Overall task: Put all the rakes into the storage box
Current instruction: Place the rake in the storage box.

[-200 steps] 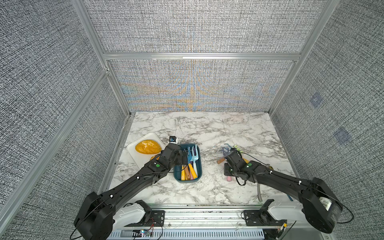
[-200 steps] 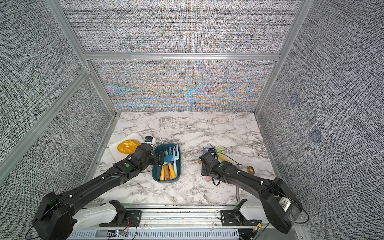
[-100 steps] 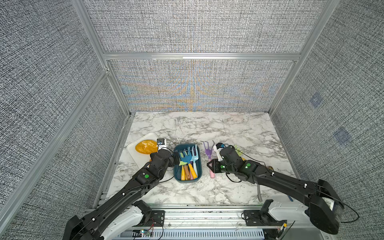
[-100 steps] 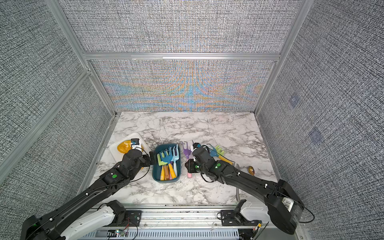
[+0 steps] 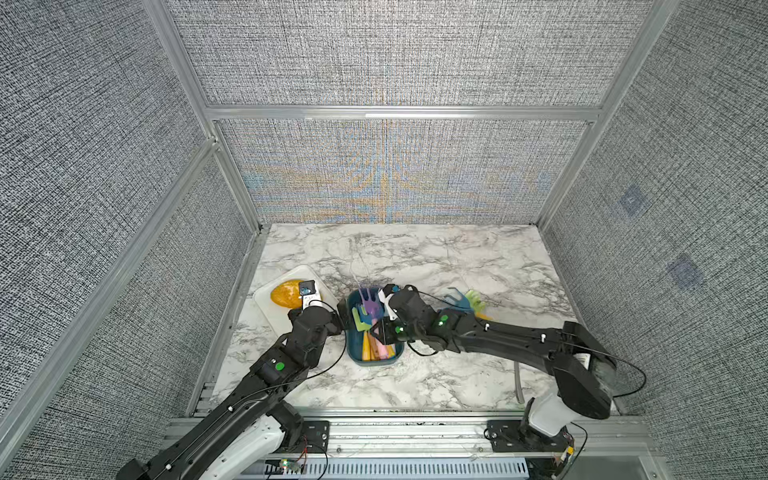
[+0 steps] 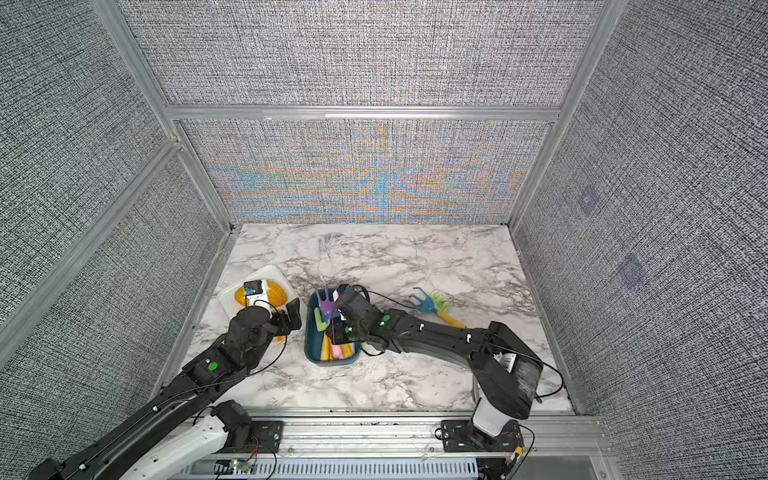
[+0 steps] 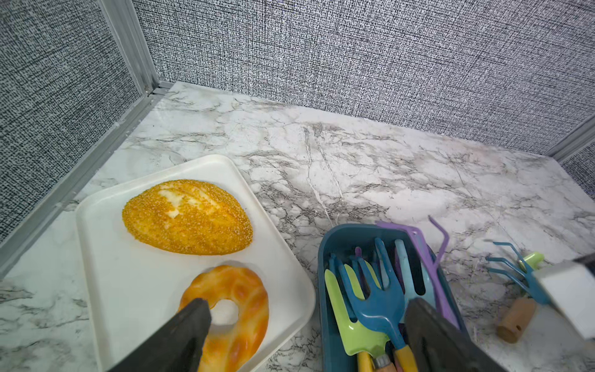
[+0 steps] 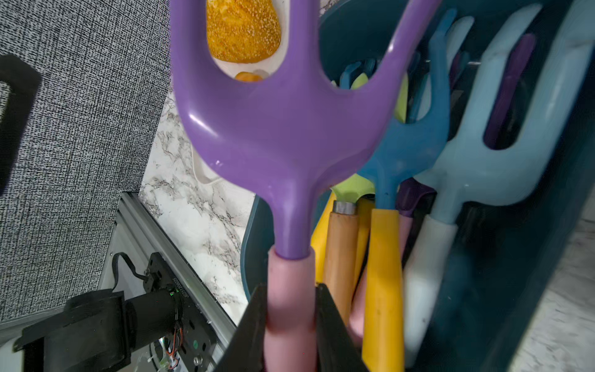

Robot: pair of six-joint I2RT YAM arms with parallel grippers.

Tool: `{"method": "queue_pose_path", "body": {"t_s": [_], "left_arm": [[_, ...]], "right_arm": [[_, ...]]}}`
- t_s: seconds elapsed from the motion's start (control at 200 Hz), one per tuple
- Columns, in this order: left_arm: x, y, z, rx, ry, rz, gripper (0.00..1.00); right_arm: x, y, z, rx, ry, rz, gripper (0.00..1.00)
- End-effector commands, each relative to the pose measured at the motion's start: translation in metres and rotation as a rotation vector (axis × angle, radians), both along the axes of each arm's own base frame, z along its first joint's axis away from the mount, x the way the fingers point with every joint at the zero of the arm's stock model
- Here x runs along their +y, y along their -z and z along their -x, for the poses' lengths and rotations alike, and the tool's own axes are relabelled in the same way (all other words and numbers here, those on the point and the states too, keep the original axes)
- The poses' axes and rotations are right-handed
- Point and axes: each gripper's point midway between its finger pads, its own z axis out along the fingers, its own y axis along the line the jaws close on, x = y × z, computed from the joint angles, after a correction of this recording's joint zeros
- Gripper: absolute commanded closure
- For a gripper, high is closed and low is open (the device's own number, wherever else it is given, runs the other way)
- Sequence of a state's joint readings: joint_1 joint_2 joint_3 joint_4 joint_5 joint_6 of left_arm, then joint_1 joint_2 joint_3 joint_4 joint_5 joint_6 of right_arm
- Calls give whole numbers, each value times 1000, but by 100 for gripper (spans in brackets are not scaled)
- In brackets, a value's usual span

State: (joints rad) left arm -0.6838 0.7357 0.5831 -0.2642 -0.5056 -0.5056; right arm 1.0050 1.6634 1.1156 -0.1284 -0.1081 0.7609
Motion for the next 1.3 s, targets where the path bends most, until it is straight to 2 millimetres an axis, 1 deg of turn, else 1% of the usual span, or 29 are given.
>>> {"method": "queue_pose_path", "body": {"t_s": [0.0, 0.095, 0.145, 0.265, 0.43, 0.571, 0.731, 0.791, 0.921, 1.016, 1.051, 1.116, 1.151, 1.226, 1.246, 1.291], "left_arm": [[6, 1, 3, 1, -18, -8, 1], [9, -2, 5, -13, -25, -1, 1], [10, -3, 5, -19, -28, 2, 1], [13, -5, 7, -30, -33, 8, 1], [12, -5, 7, -31, -31, 12, 1], [11, -5, 7, -29, -27, 15, 1], [11, -5, 8, -29, -25, 16, 1], [11, -5, 8, -30, -24, 18, 1], [11, -5, 8, -29, -21, 20, 1], [11, -6, 8, -32, -20, 22, 1], [11, -6, 8, -30, -21, 21, 1], [10, -4, 8, -27, -20, 19, 1], [10, -5, 7, -27, -17, 18, 1], [8, -4, 7, -25, -13, 17, 1], [8, -4, 7, -24, -11, 16, 1], [7, -3, 7, -21, -9, 15, 1]], "right_arm": [[7, 4, -2, 16, 24, 6, 100], [6, 14, -6, 34, 74, 14, 100], [5, 16, -8, 42, 106, 3, 100], [7, 19, -8, 45, 165, 2, 100], [12, 30, -7, 73, 239, 43, 100], [17, 41, -9, 95, 271, 48, 100], [22, 48, -12, 114, 292, 52, 100], [23, 50, -13, 115, 295, 51, 95], [21, 52, -16, 120, 306, 51, 90], [22, 53, -18, 123, 303, 44, 82], [23, 52, -17, 123, 297, 38, 77], [23, 48, -18, 116, 289, 27, 70], [23, 44, -18, 108, 286, 19, 62], [20, 34, -18, 86, 283, 6, 61], [19, 32, -18, 79, 285, 3, 58], [16, 24, -19, 62, 284, -8, 56]]}}
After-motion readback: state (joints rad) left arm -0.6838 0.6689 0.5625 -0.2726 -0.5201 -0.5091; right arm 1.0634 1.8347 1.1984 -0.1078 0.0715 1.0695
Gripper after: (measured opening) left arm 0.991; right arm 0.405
